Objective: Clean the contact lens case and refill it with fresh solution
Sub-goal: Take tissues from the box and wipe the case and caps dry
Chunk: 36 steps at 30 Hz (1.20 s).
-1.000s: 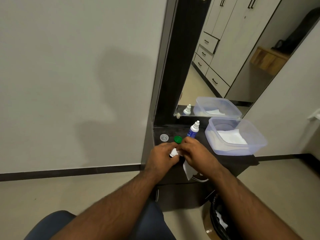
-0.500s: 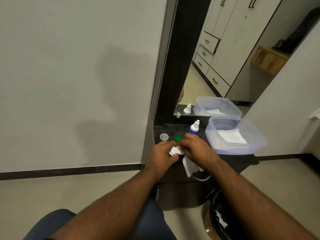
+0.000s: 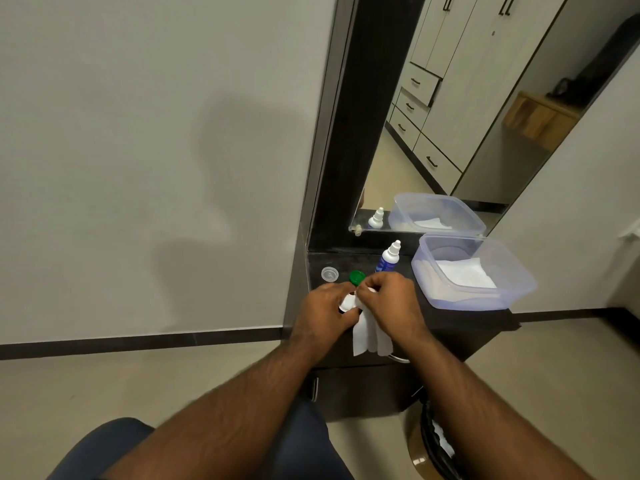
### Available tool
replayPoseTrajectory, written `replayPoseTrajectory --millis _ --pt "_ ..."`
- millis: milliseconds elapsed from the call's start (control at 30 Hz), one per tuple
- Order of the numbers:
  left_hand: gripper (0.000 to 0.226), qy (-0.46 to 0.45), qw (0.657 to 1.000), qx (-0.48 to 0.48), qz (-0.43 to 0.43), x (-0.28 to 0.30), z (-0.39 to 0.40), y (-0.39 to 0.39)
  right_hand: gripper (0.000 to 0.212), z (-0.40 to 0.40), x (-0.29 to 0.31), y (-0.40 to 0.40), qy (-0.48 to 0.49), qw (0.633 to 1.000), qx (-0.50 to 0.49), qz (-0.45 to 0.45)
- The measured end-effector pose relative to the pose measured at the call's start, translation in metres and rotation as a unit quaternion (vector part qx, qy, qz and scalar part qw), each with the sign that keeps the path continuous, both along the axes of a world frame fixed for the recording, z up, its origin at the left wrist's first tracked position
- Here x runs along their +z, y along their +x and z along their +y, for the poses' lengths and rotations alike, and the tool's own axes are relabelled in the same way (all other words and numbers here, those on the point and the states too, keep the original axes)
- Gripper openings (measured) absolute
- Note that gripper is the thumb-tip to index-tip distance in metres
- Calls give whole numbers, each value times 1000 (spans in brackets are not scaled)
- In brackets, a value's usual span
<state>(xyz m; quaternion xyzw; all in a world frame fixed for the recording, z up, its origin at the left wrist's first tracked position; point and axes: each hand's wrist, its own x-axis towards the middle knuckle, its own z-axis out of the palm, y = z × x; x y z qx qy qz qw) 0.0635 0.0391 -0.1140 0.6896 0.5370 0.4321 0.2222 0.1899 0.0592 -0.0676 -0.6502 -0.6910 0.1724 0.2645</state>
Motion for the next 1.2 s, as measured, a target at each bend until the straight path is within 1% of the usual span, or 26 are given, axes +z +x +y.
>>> replayPoseTrajectory --millis 67,133,267,333,400,500,567,667,733,800,900,967,1033,1200 --pt "32 3 1000 -6 -6 0 0 0 14 -3 0 1 9 1000 22 -21" --pt "33 3 1000 -5 -6 -1 0 0 14 -1 -1 2 18 999 17 -19" --pt "40 -14 1000 13 -6 -2 0 1 8 1 -4 -2 33 996 -41 69" --pt "38 -16 1000 11 -9 -1 0 1 5 -4 -5 -2 50 994 -30 90" --pt "32 -6 1000 -1 -14 -1 1 0 5 -12 -7 3 54 996 8 68" --pt "27 5 1000 -3 -6 -3 2 -1 9 -21 -12 9 75 996 47 4" --pt "26 13 1000 2 -11 -4 2 0 11 -20 -14 9 99 994 33 9" --pt "32 20 1000 1 -7 -1 1 0 11 -12 -13 6 108 993 2 54" --pt "31 20 1000 -1 -5 0 1 -1 10 -11 -14 6 104 992 14 66" --pt "28 18 1000 -7 -15 -1 1 -1 12 -15 -16 11 112 991 59 43" --pt "30 6 1000 -5 -22 1 1 -2 19 -25 -21 26 141 980 141 -25" --pt "31 2 1000 -5 -25 1 1 -2 20 -28 -23 32 158 974 151 -56" --pt "30 1 1000 0 -27 1 1 -2 19 -29 -25 29 168 974 144 -56" --pt "27 -1 1000 9 -21 -1 2 0 17 -25 -28 30 172 969 168 -48"
